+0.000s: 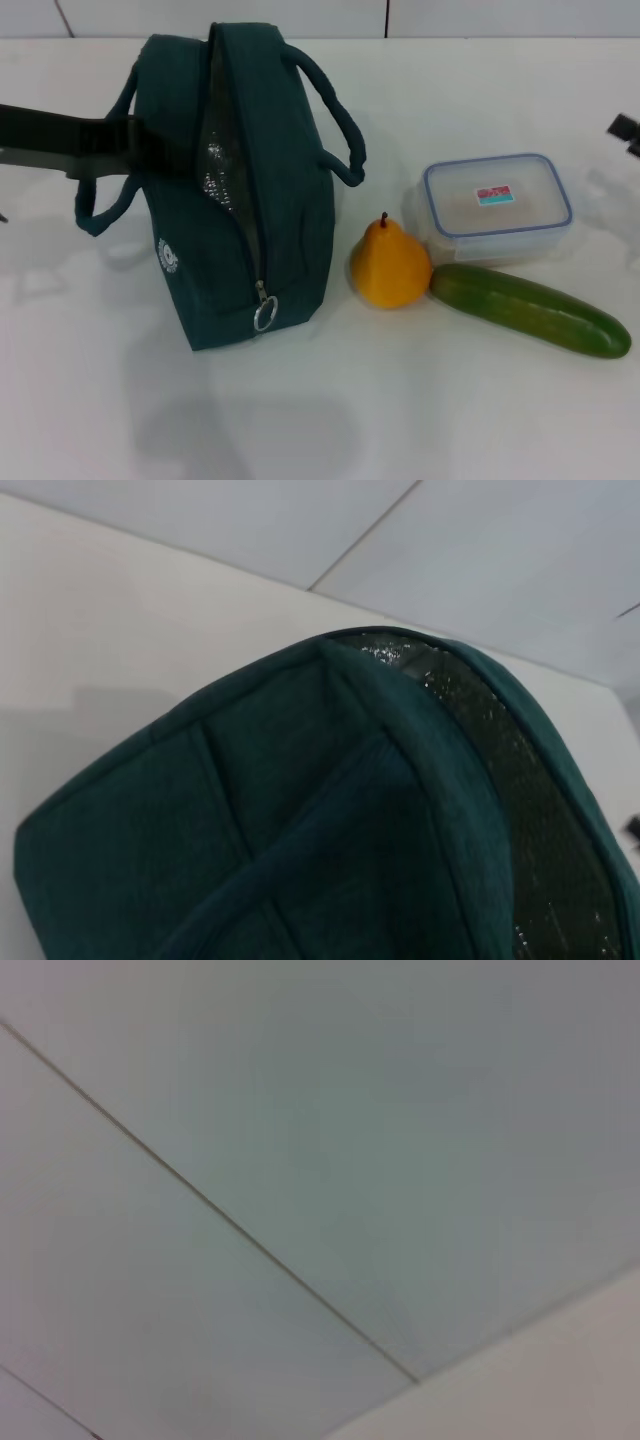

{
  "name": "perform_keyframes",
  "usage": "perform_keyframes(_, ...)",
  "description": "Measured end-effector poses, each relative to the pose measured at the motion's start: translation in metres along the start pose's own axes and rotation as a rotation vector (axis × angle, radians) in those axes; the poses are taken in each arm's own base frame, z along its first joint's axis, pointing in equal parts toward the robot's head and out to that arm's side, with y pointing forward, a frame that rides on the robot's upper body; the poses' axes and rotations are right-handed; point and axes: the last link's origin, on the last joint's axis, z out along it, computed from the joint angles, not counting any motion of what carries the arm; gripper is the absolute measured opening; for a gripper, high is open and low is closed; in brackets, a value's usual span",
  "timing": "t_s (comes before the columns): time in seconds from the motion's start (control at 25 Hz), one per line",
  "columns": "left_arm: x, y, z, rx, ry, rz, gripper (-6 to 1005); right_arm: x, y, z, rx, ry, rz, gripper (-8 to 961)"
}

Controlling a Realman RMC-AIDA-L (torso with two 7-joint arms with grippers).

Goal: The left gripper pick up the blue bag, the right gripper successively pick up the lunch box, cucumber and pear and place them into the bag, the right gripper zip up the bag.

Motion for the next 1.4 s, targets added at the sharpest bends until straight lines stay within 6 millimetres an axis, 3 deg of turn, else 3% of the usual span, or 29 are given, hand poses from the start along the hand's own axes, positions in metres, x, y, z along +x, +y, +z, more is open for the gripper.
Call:
perform_keyframes(0.24,0.002,0.001,0.004,-0.020,0.003,0.016,41,0.029,0.005,0.017,0.005,0.065,0.045,816)
perform_keyframes(0.48,0.003,-0.002,0.008,-0.020,0.014,0.021,41,0.039,0.007,0.024,0.015,0.095,0.059,791)
perform_keyframes(1.08,0.005,-0.003,0.009,-0.022,0.007,0.015,41,0.042,0.021,0.025,-0.074,0.126,0.160,783)
perform_keyframes(1.4,0.005,-0.003,0.010,-0.026,0.006,0.016,41,0.039,0.024,0.021,-0.103,0.127,0.230,730)
